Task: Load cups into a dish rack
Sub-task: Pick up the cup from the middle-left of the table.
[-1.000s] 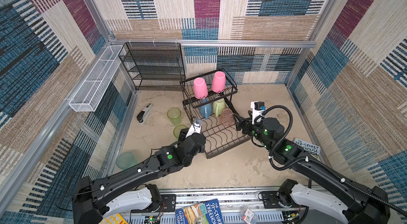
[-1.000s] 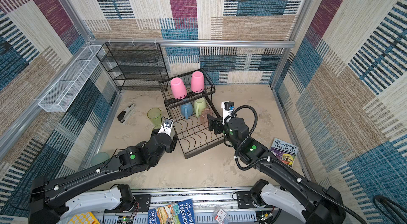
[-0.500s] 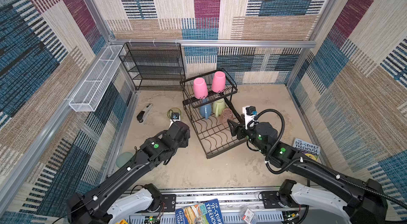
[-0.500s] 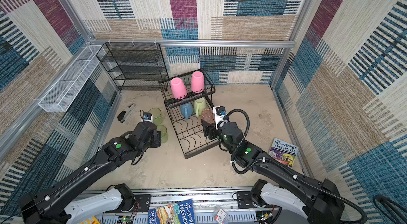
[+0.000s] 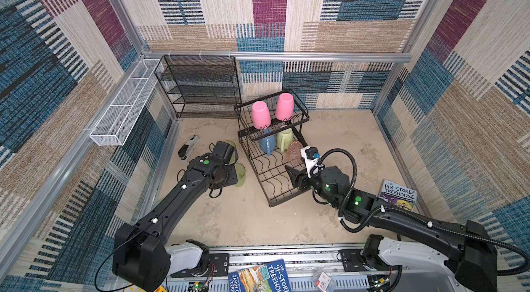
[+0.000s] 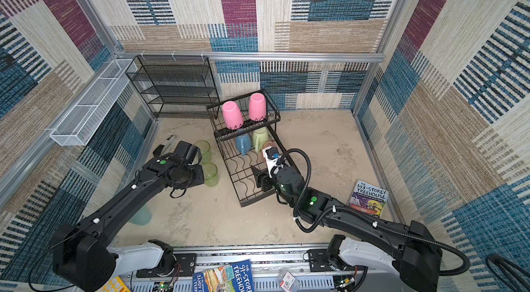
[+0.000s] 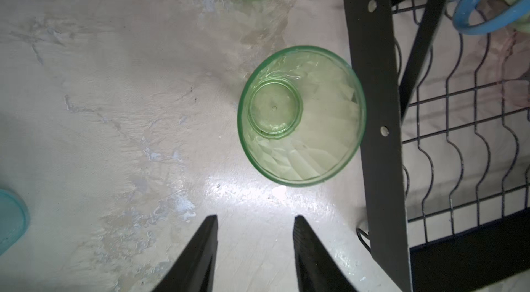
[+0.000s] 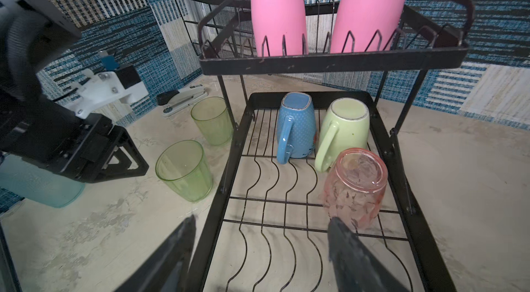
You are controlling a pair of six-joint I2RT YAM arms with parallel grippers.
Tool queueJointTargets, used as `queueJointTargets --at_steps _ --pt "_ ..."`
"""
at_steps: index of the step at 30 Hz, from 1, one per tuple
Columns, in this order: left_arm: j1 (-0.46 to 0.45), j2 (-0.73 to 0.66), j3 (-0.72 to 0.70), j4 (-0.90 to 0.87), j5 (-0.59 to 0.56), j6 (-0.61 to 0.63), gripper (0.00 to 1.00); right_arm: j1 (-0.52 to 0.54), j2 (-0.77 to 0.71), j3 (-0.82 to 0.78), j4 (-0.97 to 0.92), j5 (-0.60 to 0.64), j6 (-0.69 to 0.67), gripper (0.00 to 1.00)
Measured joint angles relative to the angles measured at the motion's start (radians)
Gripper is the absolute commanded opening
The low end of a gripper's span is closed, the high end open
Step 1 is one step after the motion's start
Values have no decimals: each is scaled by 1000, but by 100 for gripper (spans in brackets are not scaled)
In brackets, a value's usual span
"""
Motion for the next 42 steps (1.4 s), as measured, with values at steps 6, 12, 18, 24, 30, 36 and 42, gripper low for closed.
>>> queueJointTargets --at_steps 6,12,18,24,30,36,42 --pt "47 77 25 4 31 -2 41 18 8 -3 13 6 0 73" --pt "73 152 63 16 39 2 40 26 0 -14 18 26 -3 73" --pt "89 214 80 43 52 5 35 27 -13 -20 18 37 -3 73" --pt "102 244 76 70 49 9 29 28 -17 -21 18 46 -3 73" --pt "104 252 55 108 49 12 17 28 -18 -21 17 53 -3 73" --pt "104 241 21 137 48 12 10 30 -16 -20 13 60 -3 73" --pt "104 172 -8 140 48 16 6 30 -15 -11 4 69 5 73"
